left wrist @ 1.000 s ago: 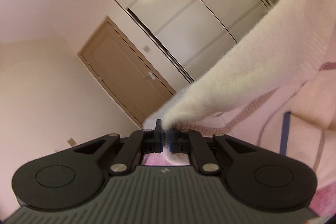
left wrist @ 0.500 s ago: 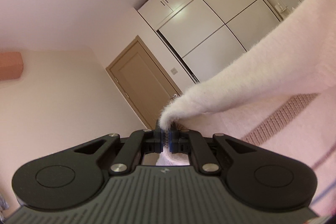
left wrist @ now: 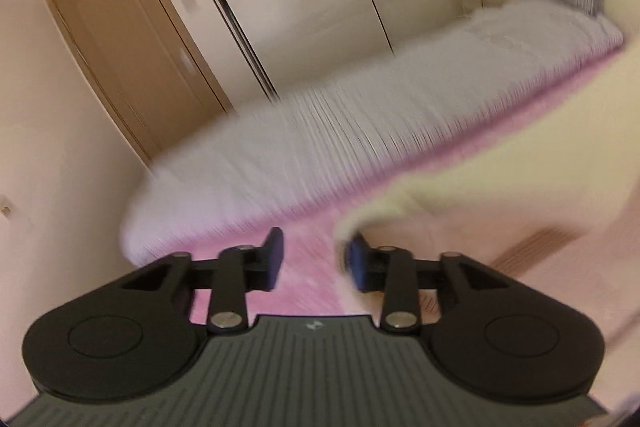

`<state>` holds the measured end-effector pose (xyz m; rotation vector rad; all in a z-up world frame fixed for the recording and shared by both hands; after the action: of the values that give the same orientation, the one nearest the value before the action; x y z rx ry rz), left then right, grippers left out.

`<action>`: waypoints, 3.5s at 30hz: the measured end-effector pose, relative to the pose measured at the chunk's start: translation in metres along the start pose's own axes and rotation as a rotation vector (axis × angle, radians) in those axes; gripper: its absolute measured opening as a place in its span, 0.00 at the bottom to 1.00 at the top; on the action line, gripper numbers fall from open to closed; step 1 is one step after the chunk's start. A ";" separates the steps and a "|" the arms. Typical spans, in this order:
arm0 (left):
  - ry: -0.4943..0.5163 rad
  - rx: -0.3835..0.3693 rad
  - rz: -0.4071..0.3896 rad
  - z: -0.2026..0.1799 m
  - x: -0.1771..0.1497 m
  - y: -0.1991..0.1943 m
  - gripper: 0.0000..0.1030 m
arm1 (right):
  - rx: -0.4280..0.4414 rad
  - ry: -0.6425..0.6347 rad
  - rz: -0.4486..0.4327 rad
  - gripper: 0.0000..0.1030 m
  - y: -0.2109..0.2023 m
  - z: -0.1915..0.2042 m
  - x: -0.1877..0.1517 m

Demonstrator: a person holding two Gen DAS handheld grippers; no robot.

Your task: Fold clothes

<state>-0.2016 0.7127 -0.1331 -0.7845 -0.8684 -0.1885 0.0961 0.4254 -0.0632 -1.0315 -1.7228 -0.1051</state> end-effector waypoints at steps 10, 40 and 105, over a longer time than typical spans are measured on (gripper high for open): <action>-0.033 -0.119 0.334 -0.015 -0.099 0.070 0.57 | 0.063 0.343 0.350 0.69 0.008 0.020 -0.123; -0.345 -0.240 0.500 -0.087 -0.299 0.007 0.05 | 0.195 0.653 0.873 0.70 -0.112 0.168 -0.384; -0.979 -0.521 0.572 -0.097 -0.408 -0.051 0.05 | 0.028 1.233 0.733 0.14 -0.137 0.188 -0.437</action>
<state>-0.4300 0.5463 -0.4469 -1.6368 -1.4836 0.5512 -0.1129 0.1861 -0.4434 -1.1392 -0.2066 -0.1879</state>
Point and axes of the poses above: each gripper's, at about its wrist camera, not at the fingertips, and y roughly the way its jaws point, z to its left, x to its top, the point moved 9 cm from there along y, roughly the way its jaws point, and after that the axes turned 4 degrees about -z, right-handed, at the moved point
